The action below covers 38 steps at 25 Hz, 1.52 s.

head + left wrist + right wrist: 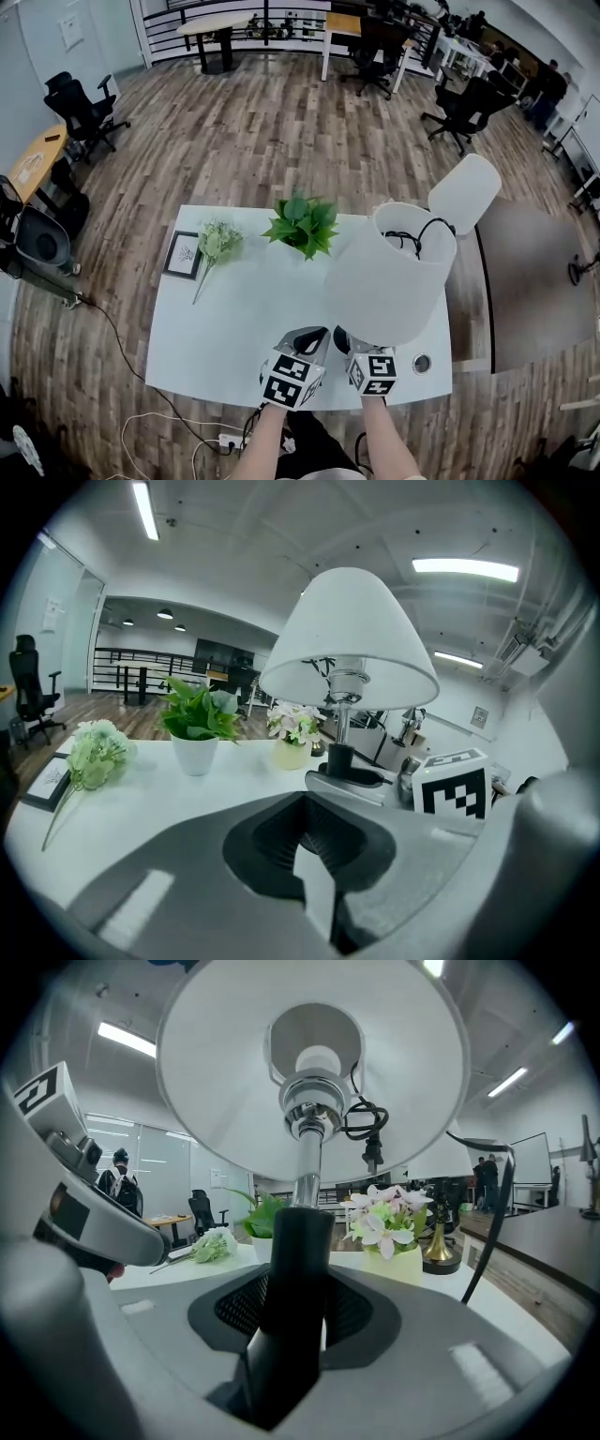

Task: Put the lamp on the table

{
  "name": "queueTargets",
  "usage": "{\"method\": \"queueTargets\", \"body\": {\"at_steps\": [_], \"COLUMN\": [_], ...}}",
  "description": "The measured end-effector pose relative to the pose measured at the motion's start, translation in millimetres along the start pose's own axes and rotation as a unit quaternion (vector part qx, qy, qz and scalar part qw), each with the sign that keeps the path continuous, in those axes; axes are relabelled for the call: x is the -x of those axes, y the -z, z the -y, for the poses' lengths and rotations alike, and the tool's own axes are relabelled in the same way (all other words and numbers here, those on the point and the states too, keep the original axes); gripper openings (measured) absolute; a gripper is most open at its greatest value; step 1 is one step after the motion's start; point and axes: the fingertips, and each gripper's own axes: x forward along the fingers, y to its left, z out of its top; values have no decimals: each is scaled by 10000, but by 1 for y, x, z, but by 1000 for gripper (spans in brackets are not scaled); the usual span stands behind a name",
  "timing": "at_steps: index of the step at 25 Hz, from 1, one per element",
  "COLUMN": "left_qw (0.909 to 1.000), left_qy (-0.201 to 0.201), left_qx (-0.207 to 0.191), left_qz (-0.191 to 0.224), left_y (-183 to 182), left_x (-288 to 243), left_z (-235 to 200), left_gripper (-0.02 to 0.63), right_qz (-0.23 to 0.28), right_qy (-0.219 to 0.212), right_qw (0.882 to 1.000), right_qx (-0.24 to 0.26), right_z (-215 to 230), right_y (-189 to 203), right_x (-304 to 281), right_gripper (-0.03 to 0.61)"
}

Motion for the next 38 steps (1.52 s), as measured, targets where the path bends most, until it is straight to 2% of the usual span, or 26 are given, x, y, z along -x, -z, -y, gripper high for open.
{"method": "queueTargets", "body": {"at_steps": [9, 18, 31, 38], "left_qw": [9998, 9990, 9995, 9996], "left_qy": [-9, 133, 205, 217], "left_qx": [124, 396, 222, 166], "left_qz": [-148, -166, -19, 24], "left_y": [12, 34, 21, 18], "left_x": [-18, -27, -14, -9], "left_z": [-25, -12, 11, 17], "left_gripper": [0, 0, 0, 0], "right_qz": [-26, 2, -232, -299], "right_qy": [-289, -388, -312, -290], "right_qw": [9996, 9992, 9988, 9986], "right_qx": [-65, -39, 307, 321], "right_z": [-7, -11, -14, -19], "right_y": [24, 38, 48, 51], "right_x": [-31, -35, -17, -13], "right_gripper": [179, 178, 172, 168]}}
